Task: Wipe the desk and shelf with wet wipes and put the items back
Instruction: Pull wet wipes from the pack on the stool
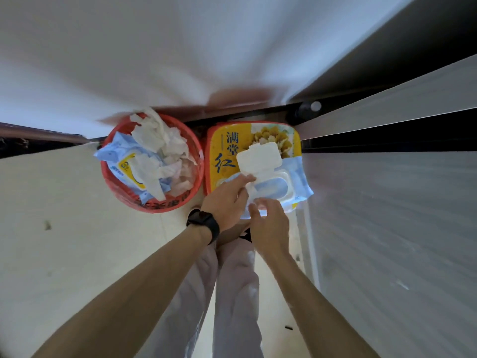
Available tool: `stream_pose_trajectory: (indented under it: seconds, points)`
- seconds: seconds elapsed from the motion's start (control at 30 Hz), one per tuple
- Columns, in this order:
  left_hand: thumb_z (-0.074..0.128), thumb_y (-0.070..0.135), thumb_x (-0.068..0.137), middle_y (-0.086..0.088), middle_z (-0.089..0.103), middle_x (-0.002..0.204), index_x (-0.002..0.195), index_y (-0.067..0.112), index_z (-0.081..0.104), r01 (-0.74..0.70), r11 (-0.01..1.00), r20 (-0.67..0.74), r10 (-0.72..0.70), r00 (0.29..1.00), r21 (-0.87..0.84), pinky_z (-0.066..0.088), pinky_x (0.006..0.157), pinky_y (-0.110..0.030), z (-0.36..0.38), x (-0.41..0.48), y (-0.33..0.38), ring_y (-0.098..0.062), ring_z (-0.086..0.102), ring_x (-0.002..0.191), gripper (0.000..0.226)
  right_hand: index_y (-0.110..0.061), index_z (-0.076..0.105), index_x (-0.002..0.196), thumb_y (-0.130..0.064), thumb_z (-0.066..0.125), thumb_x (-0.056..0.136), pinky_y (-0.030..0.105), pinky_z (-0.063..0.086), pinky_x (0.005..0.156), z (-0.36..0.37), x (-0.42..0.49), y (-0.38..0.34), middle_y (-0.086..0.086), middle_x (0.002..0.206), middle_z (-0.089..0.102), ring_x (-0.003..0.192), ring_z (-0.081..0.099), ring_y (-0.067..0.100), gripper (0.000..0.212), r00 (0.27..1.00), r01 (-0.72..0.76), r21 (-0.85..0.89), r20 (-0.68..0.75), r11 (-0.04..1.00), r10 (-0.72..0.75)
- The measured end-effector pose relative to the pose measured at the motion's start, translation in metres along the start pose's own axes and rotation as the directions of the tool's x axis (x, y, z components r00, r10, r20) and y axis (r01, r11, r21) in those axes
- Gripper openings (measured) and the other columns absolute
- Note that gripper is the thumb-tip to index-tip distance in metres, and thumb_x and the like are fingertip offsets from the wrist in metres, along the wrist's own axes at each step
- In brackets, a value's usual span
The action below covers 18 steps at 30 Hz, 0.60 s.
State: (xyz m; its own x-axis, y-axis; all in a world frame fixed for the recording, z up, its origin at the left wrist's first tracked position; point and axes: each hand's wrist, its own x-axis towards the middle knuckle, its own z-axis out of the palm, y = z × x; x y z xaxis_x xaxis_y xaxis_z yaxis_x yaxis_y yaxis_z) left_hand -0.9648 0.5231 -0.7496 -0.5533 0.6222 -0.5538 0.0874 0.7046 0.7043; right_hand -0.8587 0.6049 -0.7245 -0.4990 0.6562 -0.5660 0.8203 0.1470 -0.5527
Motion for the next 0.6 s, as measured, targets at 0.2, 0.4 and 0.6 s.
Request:
stream_pose_trajectory:
  seconds: [0.2, 0.4, 0.6]
  points:
    - [0.041, 0.04, 0.102, 0.014, 0.047, 0.147, 0.129, 0.033, 0.057, -0.118, 0.962, 0.159, 0.08, 0.984, 0.245, 0.033, 0.109, -0.032, -0.008, 0.008, 0.0, -0.008, 0.041, 0.133, 0.033, -0.021, 0.065, 0.109, -0.021, 0.052, 0.099, 0.02, 0.045, 0.08, -0.003, -0.005, -0.001, -0.006, 0.103, 0.07, 0.096, 0.062, 0.011, 0.017, 0.991, -0.026, -0.003, 0.132, 1.0, 0.026]
    - [0.048, 0.035, 0.098, 0.01, 0.045, 0.147, 0.126, 0.023, 0.057, -0.22, 0.879, 0.097, 0.197, 0.976, 0.424, 0.023, 0.109, -0.031, -0.006, 0.01, 0.001, -0.012, 0.043, 0.131, 0.032, -0.027, 0.053, 0.115, -0.02, 0.049, 0.1, 0.014, 0.048, 0.068, -0.032, 0.017, 0.007, -0.011, 0.097, 0.071, 0.08, 0.068, 0.004, 0.017, 0.998, -0.069, 0.051, 0.014, 0.996, 0.068]
    - [0.048, 0.022, 0.096, 0.002, 0.043, 0.149, 0.128, 0.026, 0.057, -0.256, 0.851, 0.117, 0.228, 0.967, 0.458, 0.034, 0.106, -0.038, 0.001, 0.002, -0.005, -0.021, 0.049, 0.126, 0.033, -0.016, 0.067, 0.095, -0.021, 0.056, 0.098, 0.029, 0.046, 0.063, -0.033, 0.046, 0.021, -0.003, 0.099, 0.06, 0.078, 0.061, 0.02, 0.013, 0.969, 0.245, -0.459, 0.086, 0.854, -0.232]
